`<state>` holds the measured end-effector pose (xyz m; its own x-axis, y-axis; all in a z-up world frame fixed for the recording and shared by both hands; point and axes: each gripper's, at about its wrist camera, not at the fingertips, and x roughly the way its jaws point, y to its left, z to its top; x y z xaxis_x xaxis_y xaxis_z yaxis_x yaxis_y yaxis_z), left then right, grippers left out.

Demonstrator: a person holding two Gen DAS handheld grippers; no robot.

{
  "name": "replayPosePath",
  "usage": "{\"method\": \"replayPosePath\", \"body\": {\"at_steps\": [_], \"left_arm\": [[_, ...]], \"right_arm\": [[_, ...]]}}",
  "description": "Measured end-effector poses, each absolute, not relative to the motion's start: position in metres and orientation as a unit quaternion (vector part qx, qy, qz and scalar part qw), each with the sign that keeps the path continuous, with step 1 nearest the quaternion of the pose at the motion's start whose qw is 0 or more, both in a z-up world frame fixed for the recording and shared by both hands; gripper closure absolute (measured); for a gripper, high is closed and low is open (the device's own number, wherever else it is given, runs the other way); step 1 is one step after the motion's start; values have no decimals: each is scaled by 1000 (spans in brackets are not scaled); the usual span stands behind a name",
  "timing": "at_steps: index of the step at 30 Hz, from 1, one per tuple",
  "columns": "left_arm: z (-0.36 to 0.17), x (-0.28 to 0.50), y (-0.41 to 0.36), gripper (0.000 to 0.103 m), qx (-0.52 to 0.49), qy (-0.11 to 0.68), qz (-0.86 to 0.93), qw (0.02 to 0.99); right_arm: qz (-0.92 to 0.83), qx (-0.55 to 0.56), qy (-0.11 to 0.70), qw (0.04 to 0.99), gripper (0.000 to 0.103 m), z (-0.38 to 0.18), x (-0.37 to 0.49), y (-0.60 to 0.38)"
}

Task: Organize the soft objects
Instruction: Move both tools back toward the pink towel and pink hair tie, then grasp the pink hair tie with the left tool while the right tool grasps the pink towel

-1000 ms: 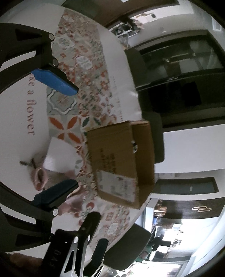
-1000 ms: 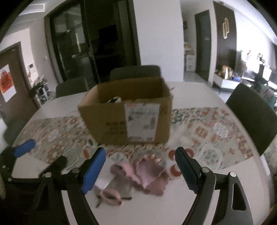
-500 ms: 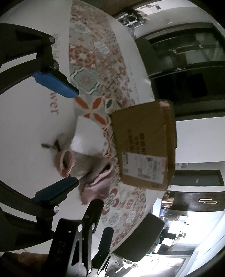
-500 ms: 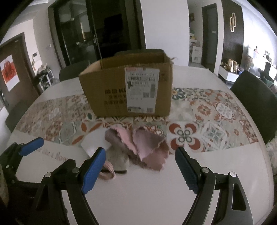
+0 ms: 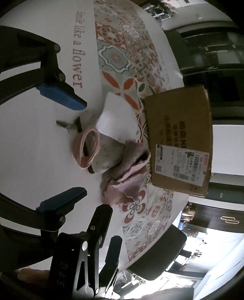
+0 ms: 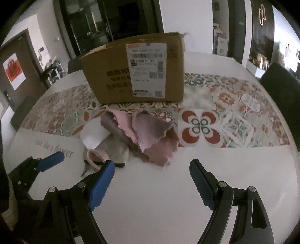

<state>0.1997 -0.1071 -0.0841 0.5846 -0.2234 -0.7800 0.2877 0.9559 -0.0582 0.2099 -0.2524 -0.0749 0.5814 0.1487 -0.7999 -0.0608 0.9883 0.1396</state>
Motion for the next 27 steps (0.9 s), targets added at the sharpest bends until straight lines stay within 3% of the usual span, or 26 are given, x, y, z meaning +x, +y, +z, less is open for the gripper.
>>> {"method": "replayPosePath", "body": {"at_steps": [10,21,27], "left_arm": [[-103,216,-119,36,33,450,-125,884],[-114,225,-122,63,29,461,-123,878],[-115,227,-114,91,17,466,-127,876]], "right_arm": [[39,52,455,888,20,-85,214,-264],[51,72,465,881,20,-94,219,-263],[58,79,474,875,20,-103,228,-259]]}}
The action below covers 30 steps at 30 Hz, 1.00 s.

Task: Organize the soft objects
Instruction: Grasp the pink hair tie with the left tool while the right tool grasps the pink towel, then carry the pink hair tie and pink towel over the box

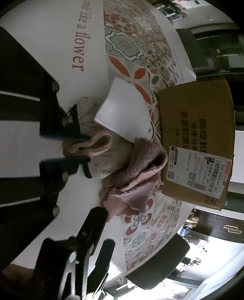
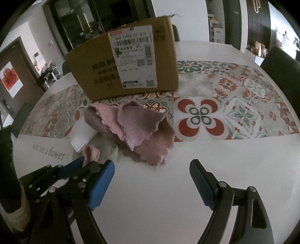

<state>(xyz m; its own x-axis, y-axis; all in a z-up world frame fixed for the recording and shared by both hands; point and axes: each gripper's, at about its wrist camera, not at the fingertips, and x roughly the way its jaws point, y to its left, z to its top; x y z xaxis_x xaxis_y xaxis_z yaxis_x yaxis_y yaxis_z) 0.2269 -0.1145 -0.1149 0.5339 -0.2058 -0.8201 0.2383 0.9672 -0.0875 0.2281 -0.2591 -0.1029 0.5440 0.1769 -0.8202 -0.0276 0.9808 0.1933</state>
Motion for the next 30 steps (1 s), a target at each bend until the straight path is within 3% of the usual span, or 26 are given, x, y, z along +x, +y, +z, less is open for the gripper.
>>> {"method": "replayPosePath", "body": {"at_steps": [14,15,20,22,24,30], "left_arm": [[-116,232,-102,93,-17,474,-128,871],[-117,232,-102,93,-19,474,-128,871],[-117,231,-101,94,-18,474,-128,871],[-117,231,-101,94,-19,474,-128,871],[-116,230,-101,94,-21,474,-130,870],[-107,226,-100,94,-26,466,-136,874]], "right_arm": [[81,48,483,871,21,-116,282,-239],[81,44,484,870,24,-117,285,-237],[85,31,488,868,59,-124,291,-229],[86,34,484,870,81,-123,289,-230],[94,50,487,867,86,-123,287,-232],[90,80,472,873,87,-112,273,-238]]}}
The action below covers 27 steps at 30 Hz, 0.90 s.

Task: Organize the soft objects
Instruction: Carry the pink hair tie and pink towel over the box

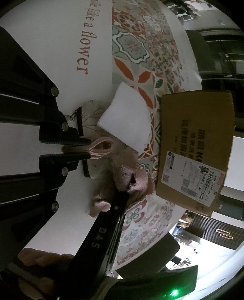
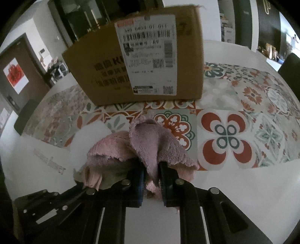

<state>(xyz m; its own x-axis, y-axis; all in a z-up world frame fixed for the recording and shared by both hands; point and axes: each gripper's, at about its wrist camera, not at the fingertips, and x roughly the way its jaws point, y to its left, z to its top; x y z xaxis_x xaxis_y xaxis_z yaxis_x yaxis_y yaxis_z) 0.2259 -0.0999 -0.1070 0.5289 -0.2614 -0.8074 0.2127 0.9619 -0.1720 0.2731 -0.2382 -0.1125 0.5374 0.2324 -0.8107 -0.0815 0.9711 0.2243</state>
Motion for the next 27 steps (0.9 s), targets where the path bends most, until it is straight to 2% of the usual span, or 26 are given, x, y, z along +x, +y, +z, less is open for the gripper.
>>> {"method": "replayPosePath", "body": {"at_steps": [27], "left_arm": [[-5,210,-73,94,-9,354,-145,924]], "right_arm": [[62,71,373,923,88,-15,224,-224]]}}
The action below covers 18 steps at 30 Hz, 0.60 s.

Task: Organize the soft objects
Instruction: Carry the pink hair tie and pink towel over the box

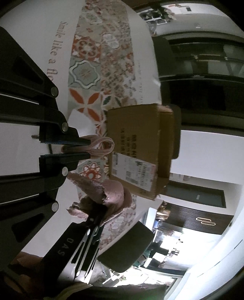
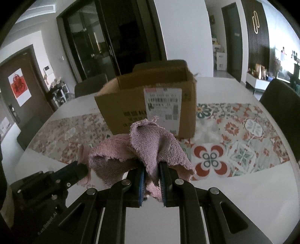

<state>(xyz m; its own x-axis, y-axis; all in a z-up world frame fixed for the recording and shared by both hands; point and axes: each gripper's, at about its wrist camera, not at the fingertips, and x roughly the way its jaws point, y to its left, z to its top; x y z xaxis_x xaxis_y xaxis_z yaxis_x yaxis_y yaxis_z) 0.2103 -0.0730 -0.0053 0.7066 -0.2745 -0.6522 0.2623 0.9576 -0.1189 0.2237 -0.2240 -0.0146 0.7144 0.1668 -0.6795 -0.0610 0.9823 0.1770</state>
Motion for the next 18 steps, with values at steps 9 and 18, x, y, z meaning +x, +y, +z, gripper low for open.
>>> {"method": "replayPosePath", "body": {"at_steps": [9,18], "left_arm": [[29,220,-66,94,-1,325,-148,934],[57,232,-64,94,-2,296,-150,943]], "right_arm": [[55,67,335,938,88,22,225,-217],[52,65,298,951,88,53,234,-215]]}}
